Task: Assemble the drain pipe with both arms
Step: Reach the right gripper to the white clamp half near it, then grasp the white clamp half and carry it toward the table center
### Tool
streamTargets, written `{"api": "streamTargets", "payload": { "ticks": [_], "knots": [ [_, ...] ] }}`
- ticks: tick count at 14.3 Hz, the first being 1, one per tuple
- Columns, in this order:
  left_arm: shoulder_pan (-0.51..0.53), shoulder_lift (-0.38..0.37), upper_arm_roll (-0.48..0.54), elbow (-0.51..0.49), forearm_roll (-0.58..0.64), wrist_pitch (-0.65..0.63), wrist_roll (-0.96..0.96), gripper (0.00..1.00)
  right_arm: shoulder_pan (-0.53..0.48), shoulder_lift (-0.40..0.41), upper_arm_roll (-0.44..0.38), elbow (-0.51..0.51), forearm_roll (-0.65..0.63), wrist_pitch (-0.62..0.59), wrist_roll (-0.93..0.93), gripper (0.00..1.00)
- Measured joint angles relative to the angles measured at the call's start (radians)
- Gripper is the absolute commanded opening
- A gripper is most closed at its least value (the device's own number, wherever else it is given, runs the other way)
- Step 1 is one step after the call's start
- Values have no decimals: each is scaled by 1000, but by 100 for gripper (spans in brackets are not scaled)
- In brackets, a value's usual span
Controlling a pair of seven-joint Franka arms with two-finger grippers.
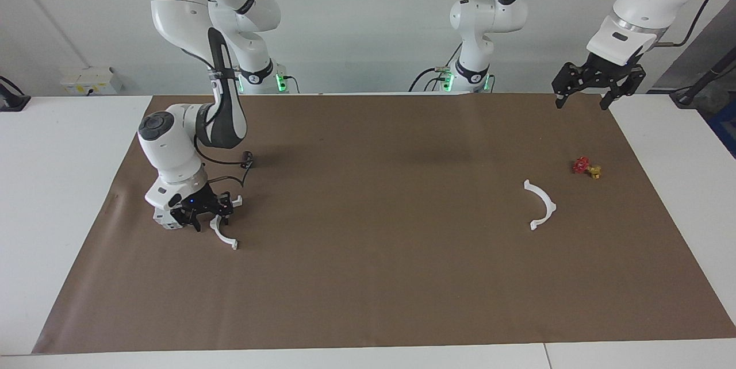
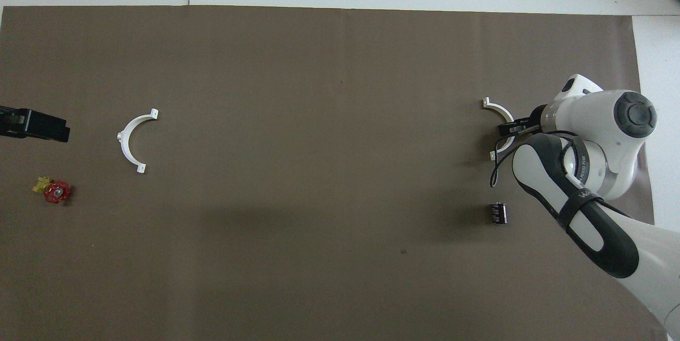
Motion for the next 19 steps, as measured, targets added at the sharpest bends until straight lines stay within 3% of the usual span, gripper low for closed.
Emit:
{"api": "streamTargets", "payload": {
  "ticks": [1, 5, 9, 13, 19],
  "knots": [
    [0, 0, 0, 0, 0, 0, 0, 100, 0, 0, 0, 0, 0, 0, 0, 0],
    [0, 0, 0, 0, 0, 0, 0, 100, 0, 0, 0, 15, 1, -12, 0, 0],
    [0, 0, 0, 0, 0, 0, 0, 100, 38, -12, 3, 119, 5, -148, 42, 0],
    [0, 0, 0, 0, 0, 0, 0, 100, 190, -50, 5, 172, 4, -253, 328, 0],
    [0, 0, 0, 0, 0, 0, 0, 100, 400, -49, 7, 183, -8, -255, 643, 0]
  ]
}}
